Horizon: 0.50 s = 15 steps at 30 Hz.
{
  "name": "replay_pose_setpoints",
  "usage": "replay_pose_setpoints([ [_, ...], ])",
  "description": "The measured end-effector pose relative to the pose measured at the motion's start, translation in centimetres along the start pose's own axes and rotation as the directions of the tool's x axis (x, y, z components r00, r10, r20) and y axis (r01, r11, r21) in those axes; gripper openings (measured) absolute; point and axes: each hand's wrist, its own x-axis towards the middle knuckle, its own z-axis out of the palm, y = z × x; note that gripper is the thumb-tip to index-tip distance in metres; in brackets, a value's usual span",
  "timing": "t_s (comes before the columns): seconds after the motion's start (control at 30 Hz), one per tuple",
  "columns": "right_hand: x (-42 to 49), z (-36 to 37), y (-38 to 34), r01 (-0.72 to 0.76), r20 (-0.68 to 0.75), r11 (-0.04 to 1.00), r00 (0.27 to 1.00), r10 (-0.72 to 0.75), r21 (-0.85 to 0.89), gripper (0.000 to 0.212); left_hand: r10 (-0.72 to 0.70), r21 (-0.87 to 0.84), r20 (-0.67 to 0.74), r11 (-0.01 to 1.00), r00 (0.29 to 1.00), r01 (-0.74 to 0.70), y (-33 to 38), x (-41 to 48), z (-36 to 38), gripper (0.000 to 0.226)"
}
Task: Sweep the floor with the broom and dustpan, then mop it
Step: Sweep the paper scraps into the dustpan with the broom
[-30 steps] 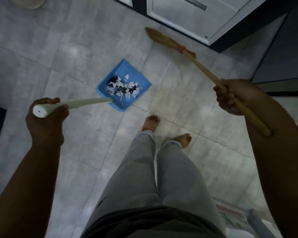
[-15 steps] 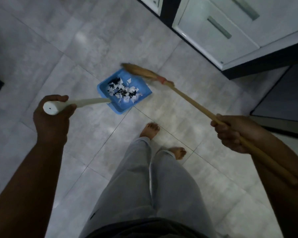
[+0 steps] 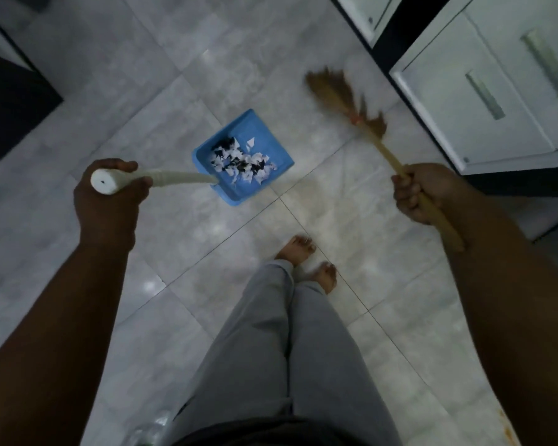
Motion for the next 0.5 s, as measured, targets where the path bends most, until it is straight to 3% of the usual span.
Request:
replay_pose_setpoints([
  [0.1, -2.1, 0.3, 2.9, -0.059, 0.054, 0.995, 0.996, 0.064, -0.076, 0.036, -0.001, -0.012, -0.005, 1.0, 1.0, 0.001, 0.1, 0.9, -0.8, 0.035],
  [0.27, -7.1, -1.1, 3.1, -0.129, 0.179, 0.99, 0.974, 0.137, -0.055, 0.039, -0.002, -0.01, 0.011, 1.0, 1.0, 0.002, 0.0, 1.9, -1.2, 0.035],
  [0.43, -6.9, 1.1, -3.8, 0.028, 0.027, 0.991, 0.999, -0.024, -0.133, 0.036, -0.055, -0.075, -0.025, 0.996, 0.998, 0.053, 0.7, 3.2, -1.1, 0.034],
  [0.5, -5.2, 3.2, -7.6, 0.083, 0.03, 0.986, 0.996, -0.079, -0.142, 0.037, -0.068, -0.114, -0.045, 0.992, 0.997, 0.062, 1.1, 4.0, -1.3, 0.033],
])
